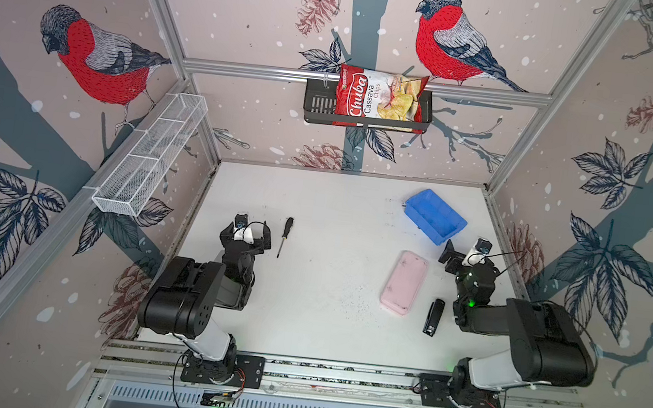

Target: Put the screwdriver in the bin

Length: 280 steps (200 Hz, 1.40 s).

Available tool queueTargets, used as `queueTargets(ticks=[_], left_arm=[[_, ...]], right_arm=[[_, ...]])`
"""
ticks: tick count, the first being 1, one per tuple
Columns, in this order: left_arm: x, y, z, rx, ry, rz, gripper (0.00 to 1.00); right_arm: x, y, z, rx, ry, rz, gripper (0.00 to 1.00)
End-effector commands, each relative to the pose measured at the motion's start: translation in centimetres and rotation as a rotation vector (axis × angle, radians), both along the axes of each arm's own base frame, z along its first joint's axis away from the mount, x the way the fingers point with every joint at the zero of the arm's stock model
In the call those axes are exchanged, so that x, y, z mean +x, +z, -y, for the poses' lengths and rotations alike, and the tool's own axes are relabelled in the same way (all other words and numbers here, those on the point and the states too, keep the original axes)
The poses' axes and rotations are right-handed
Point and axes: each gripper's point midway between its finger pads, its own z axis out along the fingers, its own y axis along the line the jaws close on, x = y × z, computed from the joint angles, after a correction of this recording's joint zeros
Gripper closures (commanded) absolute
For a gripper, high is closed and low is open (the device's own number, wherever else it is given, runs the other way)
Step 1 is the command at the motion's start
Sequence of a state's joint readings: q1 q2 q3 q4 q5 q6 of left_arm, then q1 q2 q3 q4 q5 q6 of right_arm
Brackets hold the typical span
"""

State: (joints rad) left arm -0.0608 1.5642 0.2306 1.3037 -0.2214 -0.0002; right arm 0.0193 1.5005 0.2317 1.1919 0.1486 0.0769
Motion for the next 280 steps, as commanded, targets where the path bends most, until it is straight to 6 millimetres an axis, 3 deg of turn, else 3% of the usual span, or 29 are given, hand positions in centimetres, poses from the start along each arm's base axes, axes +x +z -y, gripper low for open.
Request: queueTargets(ticks=[1,170,280], left_arm=[[0.0,0.5,-0.3,-0.001,0.013,0.021,0.02],[0.0,0.6,-0.3,0.0,0.014,0.023,0.02],[-0.5,4.3,3.7,0.083,-0.088,-0.003,0.01]], right_arm=[[0.1,0.2,0.1,-0.002,-0.008,0.006,0.01],[0.0,0.3,0.2,0.001,-0.007,0.008,0.01],[-0.3,3.7,0.4,0.011,-0.051,-0.011,0.01]])
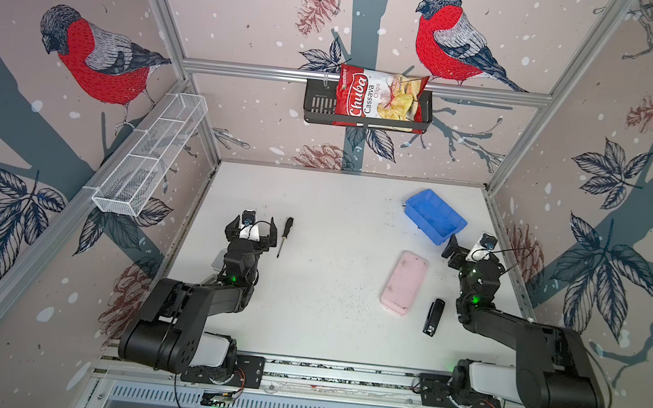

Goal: Put the screwdriver in the bin
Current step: 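Lower the left gripper over the black-and-yellow screwdriver while the right arm reaches toward the center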

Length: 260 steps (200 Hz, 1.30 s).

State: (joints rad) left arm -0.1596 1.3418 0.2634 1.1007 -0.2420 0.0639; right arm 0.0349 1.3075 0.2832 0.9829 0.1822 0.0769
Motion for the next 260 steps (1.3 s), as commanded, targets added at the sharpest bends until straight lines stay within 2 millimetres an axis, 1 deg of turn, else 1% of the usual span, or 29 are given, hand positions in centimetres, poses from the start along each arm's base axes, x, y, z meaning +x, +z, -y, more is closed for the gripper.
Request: queueTargets(ticks=[1,5,8,9,12,13,29,49,70,86,103,119,139,154,167,180,184,188,189,191,199,202,205,209,233,251,260], left_arm=[[0.0,0.2,0.4,0.026,-0.005,-0.047,0.02],[0.1,0.4,0.6,0.027,-0.016,-0.051,0.02],[0.1,0.5,0.7,0.025,-0.023,-0.055,0.01],[0.1,0.5,0.8,0.025,-0.024,-0.058,0.01],[0.2,0.6,1.0,0.02,-0.032,-0.062,0.01],[0.2,0.6,1.0,0.018,-0.033,-0.064,0.02],[0.4,1.2,1.2,-0.013,-0.041,-0.094,0.02],[1.0,1.8,1.3,-0.045,-0.033,-0.139,0.02],[1.8,1.9,1.9,-0.048,-0.053,-0.215,0.02],[2.3,1.6,2.5,-0.054,-0.078,-0.286,0.02],[2.8,1.7,3.4,-0.067,-0.119,-0.356,0.02],[3.2,1.5,3.8,-0.091,-0.124,-0.414,0.02],[3.8,1.0,4.2,-0.095,-0.132,-0.482,0.02],[4.3,0.5,4.5,-0.103,-0.136,-0.527,0.02],[4.8,-0.3,4.7,-0.121,-0.131,-0.574,0.02],[5.3,-1.5,4.9,-0.126,-0.128,-0.633,0.02],[5.4,-2.0,4.9,-0.127,-0.125,-0.653,0.02],[5.2,-3.0,4.8,-0.127,-0.118,-0.686,0.02],[5.5,-2.6,4.9,-0.128,-0.12,-0.68,0.02],[5.7,-2.4,5.0,-0.131,-0.117,-0.681,0.02],[6.1,-3.0,4.8,-0.14,-0.095,-0.716,0.02],[6.3,-3.3,4.8,-0.143,-0.086,-0.731,0.02],[6.4,-3.7,4.8,-0.143,-0.081,-0.748,0.02],[6.6,-4.0,4.8,-0.143,-0.076,-0.767,0.02],[7.8,-6.7,5.2,-0.133,-0.067,-0.907,0.02],[8.7,-8.5,5.5,-0.129,-0.059,-0.982,0.03],[9.4,-9.0,5.5,-0.131,-0.05,-1.0,0.04]], right_arm=[[-0.2,-0.3,0.4,0.016,-0.035,-0.054,0.01],[-0.2,-0.5,0.4,0.022,-0.036,-0.063,0.0],[-0.4,0.5,0.5,0.028,-0.039,-0.035,0.0],[-0.4,0.4,0.5,0.031,-0.041,-0.042,0.0],[-0.5,0.7,0.5,0.041,-0.044,-0.031,0.0],[-0.5,0.6,0.5,0.044,-0.046,-0.038,0.01],[-0.9,1.2,0.7,0.09,-0.064,-0.039,0.0],[-1.2,2.0,0.3,0.101,-0.042,-0.063,0.01],[-1.2,2.7,-1.4,0.077,0.041,-0.082,0.0],[-1.2,3.6,-3.4,0.033,0.116,-0.083,0.0],[-1.3,4.6,-6.4,-0.024,0.208,-0.081,0.0],[-1.5,5.5,-9.7,-0.061,0.313,-0.077,0.0],[-2.2,6.0,-14.3,-0.07,0.458,-0.074,0.01],[-3.0,6.2,-18.2,-0.062,0.572,-0.088,0.0],[-3.9,6.4,-21.7,-0.065,0.654,-0.089,0.0],[-4.9,6.6,-25.1,-0.069,0.725,-0.086,0.0],[-5.2,6.7,-26.0,-0.069,0.747,-0.083,0.0],[-5.5,6.9,-27.1,-0.069,0.771,-0.08,0.01],[-5.6,6.8,-27.3,-0.069,0.776,-0.081,0.0],[-5.7,7.0,-27.7,-0.069,0.785,-0.078,0.0],[-6.4,7.1,-29.6,-0.071,0.829,-0.077,0.01],[-6.7,7.5,-30.1,-0.069,0.843,-0.068,0.0],[-6.8,6.9,-30.9,-0.075,0.857,-0.083,0.01],[-7.1,6.9,-31.8,-0.078,0.878,-0.083,0.0],[-8.7,7.1,-36.1,-0.08,0.986,-0.076,0.01],[-9.6,7.2,-38.4,-0.082,1.049,-0.074,0.0],[-9.8,7.1,-39.2,-0.087,1.069,-0.077,0.0]])
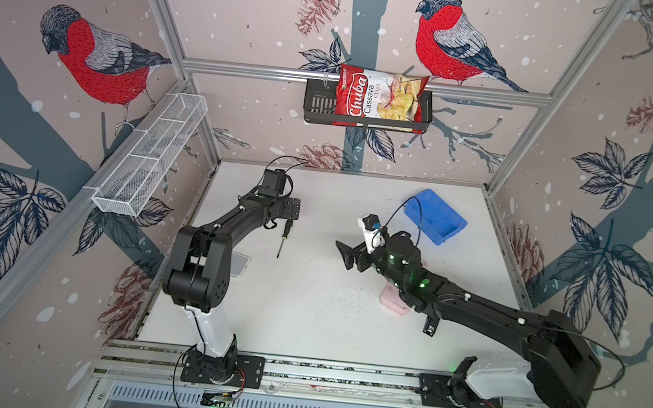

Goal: Put the screwdriver in the bin
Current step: 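Lower the left gripper over the black-and-yellow screwdriver while the right arm reaches toward the center, then close the left gripper on the screwdriver handle and lift it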

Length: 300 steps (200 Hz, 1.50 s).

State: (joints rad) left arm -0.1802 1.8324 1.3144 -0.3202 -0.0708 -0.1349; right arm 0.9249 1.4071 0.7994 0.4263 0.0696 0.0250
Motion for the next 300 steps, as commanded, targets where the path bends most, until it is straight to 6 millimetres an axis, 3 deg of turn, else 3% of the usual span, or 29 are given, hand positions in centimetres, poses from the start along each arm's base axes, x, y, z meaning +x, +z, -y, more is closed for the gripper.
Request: queueTargets(ticks=[1,24,56,96,146,194,248,274,300], left_arm=[[-0.7,-2.7,-0.1,0.004,0.02,-0.147,0.04],[0.6,-3.8,0.0,0.015,0.032,-0.18,0.09],[1.7,-5.1,0.1,0.027,0.05,-0.235,0.2],[1.1,-7.1,0.2,0.011,0.079,-0.31,0.25],[0.3,-8.1,1.5,-0.033,0.054,-0.368,0.35],[-0.8,-7.9,1.4,-0.032,0.054,-0.387,0.46],[-1.4,-8.2,1.5,-0.033,0.057,-0.402,0.7],[-1.4,-8.2,1.4,-0.033,0.066,-0.397,0.87],[-1.1,-7.5,1.5,-0.04,0.074,-0.373,0.9]], right_arm=[[-0.6,1.1,-2.3,0.029,0.063,0.028,0.0],[-1.2,0.8,-3.6,0.014,0.098,0.022,0.0],[-1.2,0.2,-3.4,-0.01,0.09,0.013,0.0],[-0.9,-0.5,-3.1,-0.032,0.065,0.001,0.0],[-0.7,-0.8,-3.1,-0.04,0.053,-0.005,0.0],[-0.6,-0.9,-2.9,-0.038,0.046,-0.009,0.01],[-0.8,-0.9,-2.8,-0.036,0.046,-0.01,0.0],[-0.7,-0.9,-2.7,-0.031,0.04,-0.014,0.0],[-0.6,-0.7,-2.5,0.0,0.033,-0.027,0.0]])
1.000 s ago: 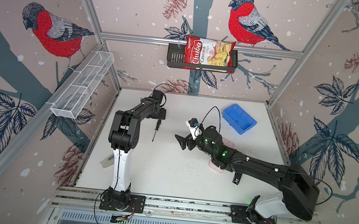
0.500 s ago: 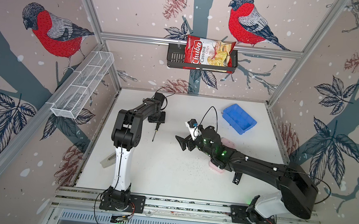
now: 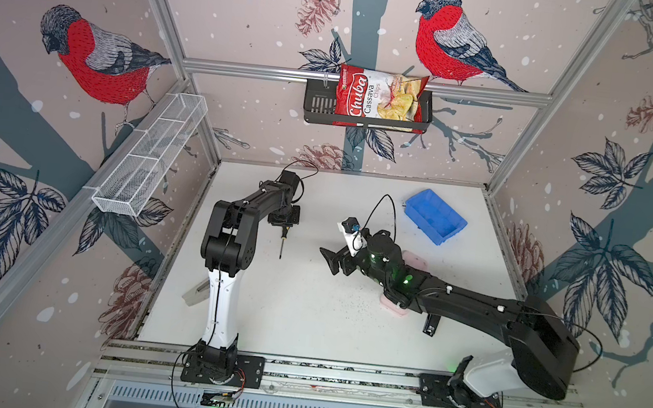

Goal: Put the screwdriver in the bin
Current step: 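Close the left gripper on the screwdriver handle and lift it, then carry the screwdriver toward the right gripper while the right gripper approaches it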

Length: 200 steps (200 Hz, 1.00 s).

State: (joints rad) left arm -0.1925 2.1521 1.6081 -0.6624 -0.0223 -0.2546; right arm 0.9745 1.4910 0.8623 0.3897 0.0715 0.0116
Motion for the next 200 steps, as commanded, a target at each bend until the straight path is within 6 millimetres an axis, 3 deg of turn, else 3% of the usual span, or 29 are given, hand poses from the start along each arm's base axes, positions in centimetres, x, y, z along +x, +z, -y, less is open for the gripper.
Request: queueTargets(ticks=[1,38,67,141,170,200], left_arm=[[-0.3,0.6,0.2,-0.012,0.002,0.003,0.9],[0.4,2.1,0.1,-0.008,0.012,0.044,0.91],[1.2,4.6,0.6,-0.041,0.012,0.109,0.91],[2.9,14.5,3.9,-0.256,-0.05,0.348,0.94],[2.5,18.7,5.7,-0.388,-0.08,0.457,0.94],[1.1,23.2,8.5,-0.594,-0.156,0.573,0.96]], right_arm=[[0.3,0.9,0.2,0.056,-0.021,-0.004,0.0],[0.3,1.0,0.4,0.064,-0.021,-0.008,0.01],[0.1,1.8,0.4,0.082,-0.008,-0.004,0.01],[0.5,6.3,2.4,0.208,-0.005,-0.017,0.01],[1.2,8.8,4.0,0.334,-0.006,-0.047,0.0],[1.9,10.2,5.8,0.444,0.004,-0.091,0.01]])
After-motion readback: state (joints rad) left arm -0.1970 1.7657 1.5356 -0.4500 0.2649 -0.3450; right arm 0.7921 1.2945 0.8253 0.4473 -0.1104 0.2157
